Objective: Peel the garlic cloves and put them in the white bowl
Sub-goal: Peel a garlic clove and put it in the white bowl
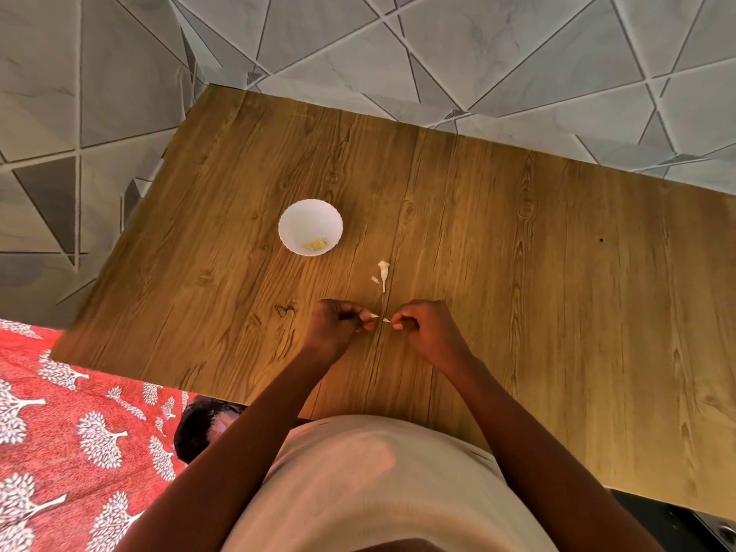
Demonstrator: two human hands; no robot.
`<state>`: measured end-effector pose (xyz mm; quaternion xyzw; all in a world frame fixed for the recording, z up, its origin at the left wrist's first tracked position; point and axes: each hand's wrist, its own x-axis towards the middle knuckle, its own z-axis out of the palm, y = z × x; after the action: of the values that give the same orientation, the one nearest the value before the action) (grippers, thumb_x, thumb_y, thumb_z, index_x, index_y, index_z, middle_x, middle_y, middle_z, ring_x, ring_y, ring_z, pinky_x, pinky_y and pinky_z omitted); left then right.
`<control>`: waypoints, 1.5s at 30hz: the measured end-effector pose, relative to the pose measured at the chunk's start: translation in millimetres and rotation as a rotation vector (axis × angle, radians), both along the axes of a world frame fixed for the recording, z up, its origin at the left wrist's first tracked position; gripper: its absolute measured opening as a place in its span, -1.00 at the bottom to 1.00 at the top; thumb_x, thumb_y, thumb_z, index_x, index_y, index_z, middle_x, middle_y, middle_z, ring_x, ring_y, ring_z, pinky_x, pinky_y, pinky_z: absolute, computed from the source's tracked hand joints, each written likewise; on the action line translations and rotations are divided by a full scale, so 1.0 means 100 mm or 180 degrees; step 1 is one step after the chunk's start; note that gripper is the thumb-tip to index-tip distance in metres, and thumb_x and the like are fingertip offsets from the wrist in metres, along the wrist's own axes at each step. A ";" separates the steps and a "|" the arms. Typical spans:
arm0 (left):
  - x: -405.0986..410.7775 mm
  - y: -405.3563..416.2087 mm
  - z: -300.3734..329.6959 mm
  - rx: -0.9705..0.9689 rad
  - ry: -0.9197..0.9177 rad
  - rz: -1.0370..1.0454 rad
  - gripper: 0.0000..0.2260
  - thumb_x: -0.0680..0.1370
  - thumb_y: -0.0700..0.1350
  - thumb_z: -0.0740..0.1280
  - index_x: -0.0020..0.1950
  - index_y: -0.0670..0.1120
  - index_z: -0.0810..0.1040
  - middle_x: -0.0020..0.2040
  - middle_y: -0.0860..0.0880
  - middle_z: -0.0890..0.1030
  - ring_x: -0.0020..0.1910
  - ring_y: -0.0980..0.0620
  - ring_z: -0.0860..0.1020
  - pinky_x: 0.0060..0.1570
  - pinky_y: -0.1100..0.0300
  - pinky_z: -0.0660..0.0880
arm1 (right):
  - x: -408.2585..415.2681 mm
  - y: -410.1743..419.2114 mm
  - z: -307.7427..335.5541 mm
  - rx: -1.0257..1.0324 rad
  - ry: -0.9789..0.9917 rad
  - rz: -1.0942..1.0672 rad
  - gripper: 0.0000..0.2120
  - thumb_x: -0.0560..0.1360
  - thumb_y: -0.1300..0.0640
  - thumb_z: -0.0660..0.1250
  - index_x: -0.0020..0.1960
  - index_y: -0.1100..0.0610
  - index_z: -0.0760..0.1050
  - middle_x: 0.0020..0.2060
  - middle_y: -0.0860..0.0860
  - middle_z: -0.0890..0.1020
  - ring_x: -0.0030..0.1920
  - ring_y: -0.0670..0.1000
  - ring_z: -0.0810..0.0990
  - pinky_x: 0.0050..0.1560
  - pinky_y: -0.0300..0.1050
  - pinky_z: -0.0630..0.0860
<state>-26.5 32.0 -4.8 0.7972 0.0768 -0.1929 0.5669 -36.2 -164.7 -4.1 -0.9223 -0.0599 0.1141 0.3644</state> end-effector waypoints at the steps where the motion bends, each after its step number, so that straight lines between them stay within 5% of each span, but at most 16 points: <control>1: 0.00 -0.01 0.00 -0.0007 0.0014 0.0008 -0.83 0.60 -0.22 0.40 -0.13 -0.08 0.75 -0.21 0.04 0.73 -0.15 0.12 0.64 0.06 0.09 0.56 | -0.01 0.00 0.01 0.0046 -0.0009 -0.0019 -0.82 0.50 0.32 0.44 0.06 0.15 0.70 -0.08 0.02 0.73 -0.08 -0.15 0.64 0.02 -0.33 0.50; 7: -0.01 -0.01 -0.05 -0.0059 -0.0054 -0.0001 -0.84 0.60 -0.23 0.39 -0.12 -0.12 0.75 -0.23 0.02 0.73 -0.17 0.07 0.66 -0.01 0.09 0.57 | -0.05 0.13 0.06 0.0229 -0.0172 -0.0103 -0.70 0.52 0.32 0.43 0.24 0.15 0.64 0.06 0.05 0.72 0.06 -0.07 0.67 0.15 -0.24 0.55; 11: -0.01 -0.03 -0.02 -0.0124 -0.0130 -0.0039 -0.86 0.61 -0.27 0.38 -0.04 -0.18 0.74 -0.24 0.02 0.72 -0.26 0.21 0.62 -0.14 0.31 0.49 | -0.02 0.19 0.06 0.0239 -0.0235 -0.0092 -0.81 0.55 0.22 0.43 0.14 0.12 0.68 -0.02 0.02 0.72 -0.03 -0.09 0.66 0.04 -0.27 0.54; 23: -0.11 -0.06 0.01 0.0521 -0.0744 0.0210 -0.95 0.52 -0.16 0.51 -0.04 -0.04 0.76 -0.16 0.12 0.73 -0.17 0.20 0.67 -0.09 0.17 0.62 | -0.04 0.21 0.06 0.0551 -0.0469 -0.0407 -0.86 0.47 0.33 0.48 -0.03 0.14 0.71 -0.16 -0.02 0.72 -0.14 -0.16 0.65 -0.08 -0.31 0.57; 28: -0.11 -0.07 0.07 0.0772 -0.0986 -0.0067 -0.93 0.54 -0.17 0.49 0.00 -0.07 0.73 -0.14 0.08 0.71 -0.17 0.30 0.61 -0.21 0.51 0.42 | -0.04 0.22 0.08 0.0720 -0.0325 -0.0658 -0.90 0.48 0.28 0.49 -0.04 0.13 0.71 -0.20 -0.05 0.72 -0.16 -0.18 0.65 -0.12 -0.36 0.55; 34: -0.12 -0.07 0.11 0.0678 -0.1063 -0.0127 -0.95 0.56 -0.17 0.47 -0.01 -0.07 0.71 -0.17 0.10 0.67 -0.17 0.27 0.59 -0.23 0.49 0.41 | -0.04 0.24 0.10 0.0966 -0.0055 -0.0844 -0.94 0.49 0.23 0.50 -0.07 0.10 0.71 -0.26 -0.12 0.69 -0.23 -0.16 0.66 -0.12 -0.22 0.60; 39: -0.11 -0.03 0.10 0.0169 -0.0751 -0.0071 -0.91 0.59 -0.23 0.43 -0.01 -0.10 0.74 -0.16 0.05 0.72 -0.16 0.16 0.66 -0.11 0.34 0.55 | -0.07 0.22 0.12 0.1105 -0.0199 -0.0748 -0.90 0.48 0.29 0.49 -0.05 0.13 0.72 -0.22 -0.10 0.71 -0.16 -0.13 0.68 -0.06 -0.17 0.62; 45: -0.11 -0.03 0.14 -0.1276 0.0693 0.0503 -0.88 0.60 -0.28 0.38 -0.01 -0.23 0.72 -0.19 -0.12 0.70 -0.24 0.05 0.59 -0.19 0.19 0.50 | -0.09 0.18 0.12 0.0985 -0.0888 -0.0449 -0.83 0.48 0.40 0.42 -0.04 0.20 0.71 -0.17 0.00 0.73 -0.14 -0.15 0.69 -0.09 -0.22 0.61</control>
<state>-37.2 29.2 8.9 0.6347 0.1598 -0.2441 0.7155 -44.8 -146.8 8.0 -0.8641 -0.0618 -0.0509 0.4969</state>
